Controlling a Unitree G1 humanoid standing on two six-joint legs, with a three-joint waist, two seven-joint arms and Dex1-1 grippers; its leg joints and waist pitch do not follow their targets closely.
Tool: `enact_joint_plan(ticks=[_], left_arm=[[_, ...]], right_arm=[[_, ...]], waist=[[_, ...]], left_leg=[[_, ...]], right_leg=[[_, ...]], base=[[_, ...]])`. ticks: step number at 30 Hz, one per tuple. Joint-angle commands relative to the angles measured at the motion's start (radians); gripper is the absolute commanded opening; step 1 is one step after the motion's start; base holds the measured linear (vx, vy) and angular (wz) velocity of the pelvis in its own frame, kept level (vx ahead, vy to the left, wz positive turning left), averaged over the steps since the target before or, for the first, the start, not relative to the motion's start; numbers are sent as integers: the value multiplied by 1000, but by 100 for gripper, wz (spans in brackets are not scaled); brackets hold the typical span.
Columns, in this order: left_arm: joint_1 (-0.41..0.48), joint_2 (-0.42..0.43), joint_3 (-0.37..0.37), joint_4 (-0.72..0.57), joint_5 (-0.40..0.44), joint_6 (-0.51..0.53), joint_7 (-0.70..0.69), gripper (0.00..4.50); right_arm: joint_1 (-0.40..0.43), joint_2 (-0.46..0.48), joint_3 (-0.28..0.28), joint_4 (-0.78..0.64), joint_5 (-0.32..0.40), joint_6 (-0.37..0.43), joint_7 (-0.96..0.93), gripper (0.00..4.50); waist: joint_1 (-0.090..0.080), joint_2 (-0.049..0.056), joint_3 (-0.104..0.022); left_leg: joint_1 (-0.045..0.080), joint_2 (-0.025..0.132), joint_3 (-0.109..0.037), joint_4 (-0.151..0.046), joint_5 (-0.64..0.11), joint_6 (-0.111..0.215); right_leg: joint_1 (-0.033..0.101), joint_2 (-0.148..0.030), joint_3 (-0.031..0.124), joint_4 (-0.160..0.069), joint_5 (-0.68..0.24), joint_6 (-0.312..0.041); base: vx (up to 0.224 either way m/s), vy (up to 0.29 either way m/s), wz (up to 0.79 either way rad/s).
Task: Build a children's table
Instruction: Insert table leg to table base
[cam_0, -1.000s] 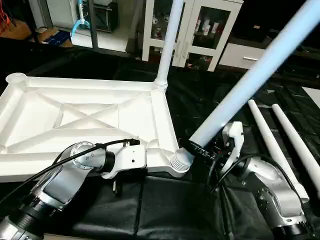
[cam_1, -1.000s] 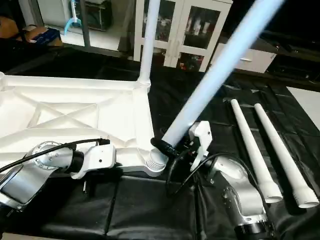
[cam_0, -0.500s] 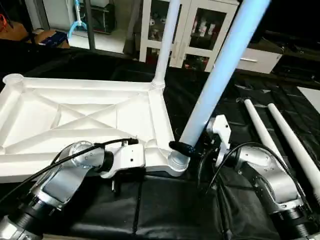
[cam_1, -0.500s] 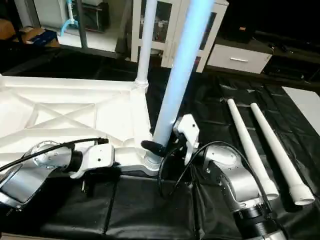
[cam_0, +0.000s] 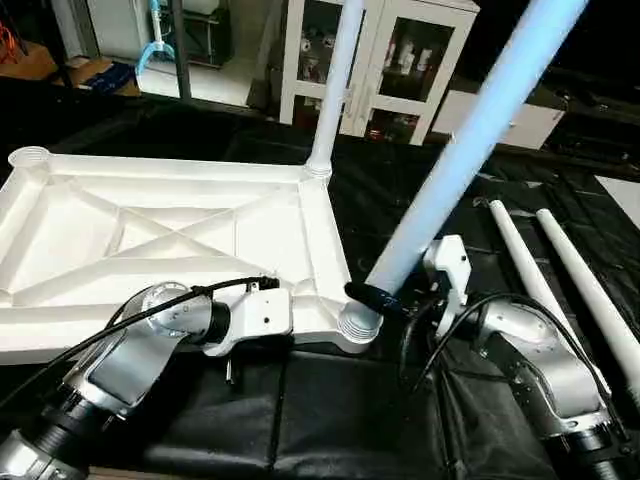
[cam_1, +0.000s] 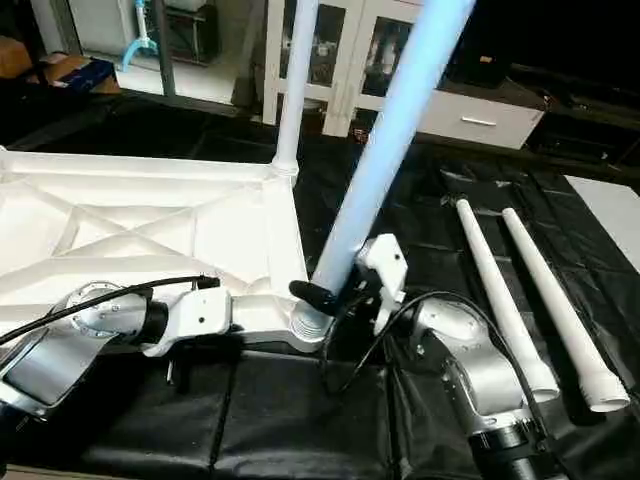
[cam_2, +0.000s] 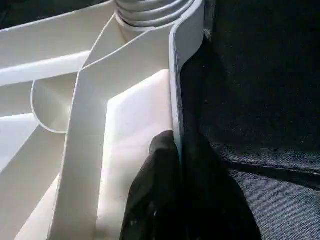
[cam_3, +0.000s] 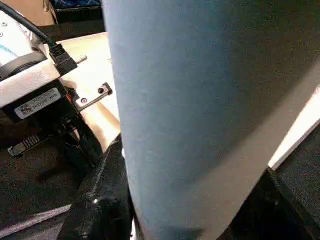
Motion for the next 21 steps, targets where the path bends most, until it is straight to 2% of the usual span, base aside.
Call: enact_joint_plan(ticks=[1,11,14,16,18,20,21], left_arm=[[23,8,-35,46,36,13,1,0],[23,10,-38,44,31,18,-6,0],[24,4,-35,37,32,48,5,0],[11,-43,-17,30,28,125,56,0],[-3,-77,-8,24,25,175,85,0],[-13,-93,-6,23,26,197,97,0],[-32,-120,0,26,30,232,123,0]], right_arm=[[90,-26,30,163,-63,85,-34,182],[71,-14,23,184,-77,82,-50,182],[59,-7,26,210,-119,74,-114,182],[18,35,-23,291,-178,51,-306,182],[-9,62,-65,339,-204,45,-429,182],[-21,72,-83,357,-210,49,-478,182],[-37,81,-98,380,-228,43,-546,182]], waist=[[-7,28,-7],[-7,28,-8],[-7,27,-8],[-16,27,-3],[-25,27,-4],[-35,25,-2],[-40,28,-1]], left_leg=[[19,76,-49,-101,-483,-69],[18,75,-50,-100,-490,-70],[17,75,-50,-100,-484,-71],[17,73,-54,-103,-513,-90],[17,70,-62,-103,-548,-106],[17,69,-69,-104,-600,-107],[17,68,-73,-106,-624,-106]], right_leg=[[-20,-82,55,-86,-417,-103],[-19,-85,55,-88,-440,-101],[-19,-86,55,-87,-444,-103],[-26,-85,53,-88,-482,-101],[-25,-86,48,-93,-538,-84],[-25,-86,43,-100,-586,-61],[-24,-87,40,-104,-605,-52]], base=[[0,0,0],[0,0,0],[0,0,0],[0,0,0],[-25,6,-4],[-56,18,-11],[-50,22,-14]])
